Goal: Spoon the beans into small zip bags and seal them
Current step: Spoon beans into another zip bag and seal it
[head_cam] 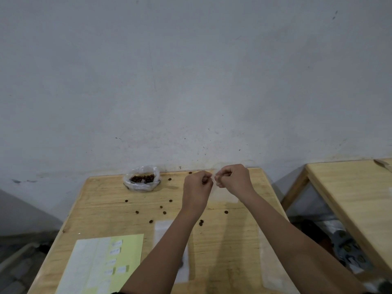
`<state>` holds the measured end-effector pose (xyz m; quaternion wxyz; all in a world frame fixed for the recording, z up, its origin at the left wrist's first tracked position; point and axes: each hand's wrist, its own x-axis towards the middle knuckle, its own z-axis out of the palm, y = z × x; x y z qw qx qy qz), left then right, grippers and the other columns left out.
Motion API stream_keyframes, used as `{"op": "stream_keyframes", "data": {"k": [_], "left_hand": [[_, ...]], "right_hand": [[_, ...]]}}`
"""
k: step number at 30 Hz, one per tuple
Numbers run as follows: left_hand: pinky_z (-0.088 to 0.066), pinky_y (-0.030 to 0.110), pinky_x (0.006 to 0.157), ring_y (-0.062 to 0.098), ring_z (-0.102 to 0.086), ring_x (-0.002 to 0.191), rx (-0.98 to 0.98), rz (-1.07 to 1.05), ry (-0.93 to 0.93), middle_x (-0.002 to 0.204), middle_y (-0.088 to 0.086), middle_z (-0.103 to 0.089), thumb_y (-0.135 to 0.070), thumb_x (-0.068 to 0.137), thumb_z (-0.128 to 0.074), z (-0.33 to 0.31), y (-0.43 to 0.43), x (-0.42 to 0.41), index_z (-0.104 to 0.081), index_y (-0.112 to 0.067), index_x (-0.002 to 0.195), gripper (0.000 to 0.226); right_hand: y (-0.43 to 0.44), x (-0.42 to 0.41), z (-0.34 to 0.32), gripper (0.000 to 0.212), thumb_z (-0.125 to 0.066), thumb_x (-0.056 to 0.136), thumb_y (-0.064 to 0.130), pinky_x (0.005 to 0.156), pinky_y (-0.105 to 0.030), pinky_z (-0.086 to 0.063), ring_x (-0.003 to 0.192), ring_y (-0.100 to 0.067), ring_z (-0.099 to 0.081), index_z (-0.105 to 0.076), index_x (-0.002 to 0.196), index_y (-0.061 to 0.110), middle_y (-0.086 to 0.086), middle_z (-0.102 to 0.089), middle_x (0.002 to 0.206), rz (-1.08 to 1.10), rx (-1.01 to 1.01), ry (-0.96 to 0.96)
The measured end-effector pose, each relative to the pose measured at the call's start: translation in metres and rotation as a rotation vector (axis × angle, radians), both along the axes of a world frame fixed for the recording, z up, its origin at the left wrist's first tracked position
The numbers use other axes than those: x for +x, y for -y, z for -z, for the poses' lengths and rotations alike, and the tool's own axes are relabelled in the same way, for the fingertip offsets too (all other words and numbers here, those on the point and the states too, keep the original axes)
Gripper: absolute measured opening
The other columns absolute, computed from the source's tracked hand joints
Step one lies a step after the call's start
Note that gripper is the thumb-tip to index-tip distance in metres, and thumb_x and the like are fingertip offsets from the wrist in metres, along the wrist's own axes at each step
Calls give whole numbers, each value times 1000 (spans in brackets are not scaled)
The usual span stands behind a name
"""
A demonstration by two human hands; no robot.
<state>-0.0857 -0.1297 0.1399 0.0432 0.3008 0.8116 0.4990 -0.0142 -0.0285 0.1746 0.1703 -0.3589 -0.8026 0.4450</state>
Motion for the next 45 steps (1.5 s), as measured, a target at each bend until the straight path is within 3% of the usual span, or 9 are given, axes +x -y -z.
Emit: {"op": "stream_keyframes", "data": {"k": [5,12,17,21,24,29,34,40,45], "left_hand": [[-42,9,63,9,-60,73,-41,-65,88,83,4,-68,2,82,-57,-1,8,-28,-70,-4,96,20],[-51,16,81,7,-63,95,74,237,89,97,-5,-67,-17,92,-58,-12,12,-14,-65,-13,113,22],[-27,18,108,-7,-21,135,-69,517,177,151,-20,-20,-52,65,-78,-19,22,-5,-16,-34,148,105],[-2,31,116,-6,17,139,-241,551,-129,150,-26,18,-57,54,-83,-18,22,-12,15,-27,147,139],[-13,36,118,3,4,141,-191,487,-278,148,-22,2,-54,58,-82,-14,18,-13,6,-20,149,131],[-34,17,93,1,-31,116,4,346,-264,125,-14,-28,-58,57,-69,-13,13,-10,-29,-18,139,99],[-37,24,95,4,-30,115,90,266,-293,125,-11,-30,-59,57,-71,-9,6,-9,-31,-14,135,99],[-44,31,92,15,-38,113,159,288,-500,122,-5,-34,-46,63,-70,-6,5,-1,-32,-19,127,80],[-45,32,84,17,-41,103,134,249,-631,114,-3,-36,-40,63,-61,-4,7,-5,-36,-15,119,66]], "right_hand": [[11,9,6,20,-58,73,-8,68,-26,-56,65,-13,-64,-73,67,3,2,-65,65,-70,76,67],[-10,5,-14,11,-63,78,2,62,-22,-57,58,-15,-64,-67,68,6,-6,-65,64,-27,-66,-41],[-14,5,-34,13,-60,79,-1,61,-20,-55,61,-16,-63,-68,71,4,-7,-65,65,-161,-89,-23],[-16,5,-51,18,-60,78,-3,59,-18,-53,58,-12,-62,-66,67,9,-4,-63,61,-301,-74,21],[-14,5,-59,16,-60,77,-1,61,-18,-54,55,-8,-62,-68,69,9,-3,-64,60,-351,5,34],[-10,5,-56,12,-60,77,4,67,-23,-51,68,-11,-60,-68,73,12,-3,-67,72,-236,366,77],[4,16,-45,22,-59,77,-4,74,-21,-52,82,-13,-62,-60,69,16,1,-64,79,-190,237,-172],[5,20,-50,13,-68,77,9,51,-4,-39,67,-1,-51,-69,86,18,16,-55,72,-293,190,131],[12,13,-50,28,-74,70,17,56,-11,-31,77,-8,-49,-57,92,15,8,-49,82,-326,302,269]]}}
